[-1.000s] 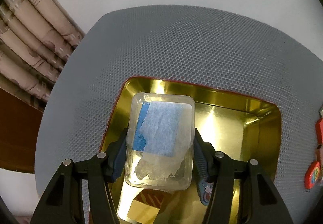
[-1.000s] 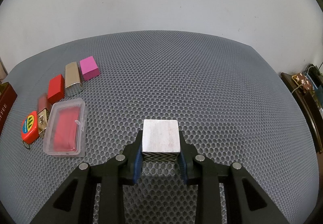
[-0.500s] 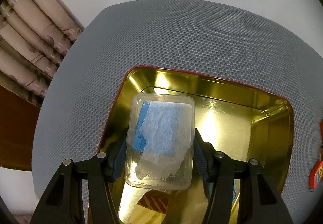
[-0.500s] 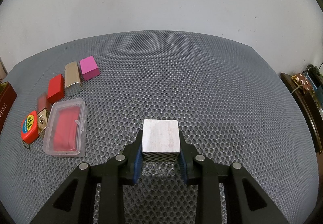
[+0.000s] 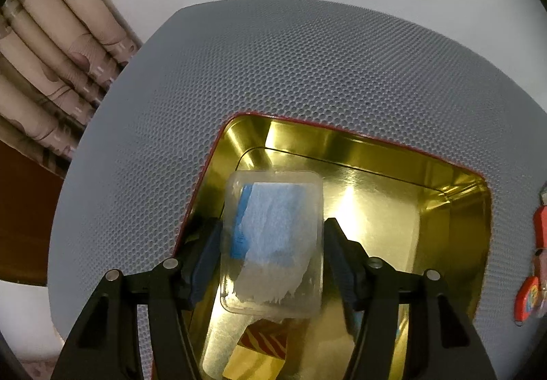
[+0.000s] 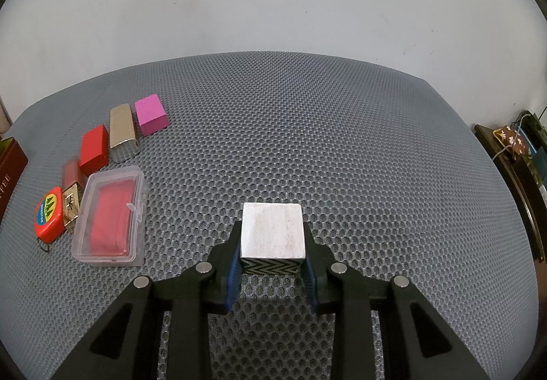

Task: Organize rigid objects
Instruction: 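Lower the clear box into the gold TOFFEE tin and open the left gripper, then carry the white zigzag cube in the right gripper toward the gold tin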

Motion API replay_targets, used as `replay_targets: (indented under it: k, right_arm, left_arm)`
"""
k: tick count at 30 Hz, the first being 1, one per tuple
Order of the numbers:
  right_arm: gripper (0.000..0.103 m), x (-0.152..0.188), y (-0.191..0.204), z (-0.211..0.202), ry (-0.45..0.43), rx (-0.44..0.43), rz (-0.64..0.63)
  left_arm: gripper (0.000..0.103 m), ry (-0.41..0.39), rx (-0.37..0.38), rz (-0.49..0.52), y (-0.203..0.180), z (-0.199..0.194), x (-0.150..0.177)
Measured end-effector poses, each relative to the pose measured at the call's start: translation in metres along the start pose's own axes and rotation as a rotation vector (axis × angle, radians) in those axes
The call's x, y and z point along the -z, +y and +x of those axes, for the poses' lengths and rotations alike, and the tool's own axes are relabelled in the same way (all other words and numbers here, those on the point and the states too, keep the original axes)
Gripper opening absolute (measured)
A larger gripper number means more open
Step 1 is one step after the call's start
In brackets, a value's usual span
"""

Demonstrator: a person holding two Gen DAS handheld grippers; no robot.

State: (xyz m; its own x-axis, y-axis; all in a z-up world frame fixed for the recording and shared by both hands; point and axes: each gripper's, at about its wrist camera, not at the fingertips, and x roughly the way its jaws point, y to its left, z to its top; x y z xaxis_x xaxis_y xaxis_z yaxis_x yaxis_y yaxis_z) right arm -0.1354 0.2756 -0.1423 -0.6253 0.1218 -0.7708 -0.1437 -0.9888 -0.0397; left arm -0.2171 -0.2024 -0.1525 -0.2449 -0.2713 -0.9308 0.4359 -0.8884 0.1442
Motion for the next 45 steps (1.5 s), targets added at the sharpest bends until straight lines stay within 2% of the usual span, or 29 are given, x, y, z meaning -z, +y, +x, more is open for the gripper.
replay_targets:
  k: [9, 13, 15, 21, 23, 28, 30, 33, 39, 45]
  right_arm:
    - [0.031, 0.0, 0.0, -0.001, 0.0, 0.004, -0.002]
    - [0.031, 0.0, -0.001, 0.0, 0.0, 0.008, -0.007]
    - [0.031, 0.0, 0.0, 0.001, -0.001, 0.009, -0.007]
    - [0.031, 0.0, -0.006, 0.002, -0.001, 0.012, -0.011]
    - [0.031, 0.0, -0.007, 0.002, -0.002, 0.015, -0.013]
    - [0.031, 0.002, -0.006, 0.002, -0.003, 0.021, -0.019]
    - [0.031, -0.006, 0.002, 0.014, -0.002, 0.024, -0.023]
    - [0.031, -0.003, 0.004, 0.009, -0.003, 0.022, -0.022]
    - [0.031, -0.003, 0.004, 0.01, -0.002, 0.007, -0.01]
    - [0.03, 0.001, 0.004, 0.001, -0.003, 0.004, -0.014]
  left_arm:
    - [0.064, -0.083, -0.003, 0.012, 0.0, -0.039, 0.006]
    - [0.064, -0.157, -0.074, 0.029, 0.004, -0.063, 0.02]
    - [0.064, -0.19, -0.096, 0.032, 0.005, -0.077, 0.034]
    - [0.065, -0.251, -0.078, -0.007, 0.022, -0.106, 0.075]
    - [0.065, -0.265, -0.119, -0.038, 0.028, -0.114, 0.092]
    - [0.068, -0.331, -0.168, -0.104, 0.039, -0.132, 0.13]
    - [0.068, -0.341, -0.174, -0.124, 0.042, -0.137, 0.147]
    - [0.068, -0.35, -0.179, -0.117, 0.047, -0.14, 0.163]
    - [0.07, -0.369, -0.182, -0.123, 0.061, -0.138, 0.176]
    - [0.07, -0.338, -0.164, -0.13, 0.065, -0.125, 0.178]
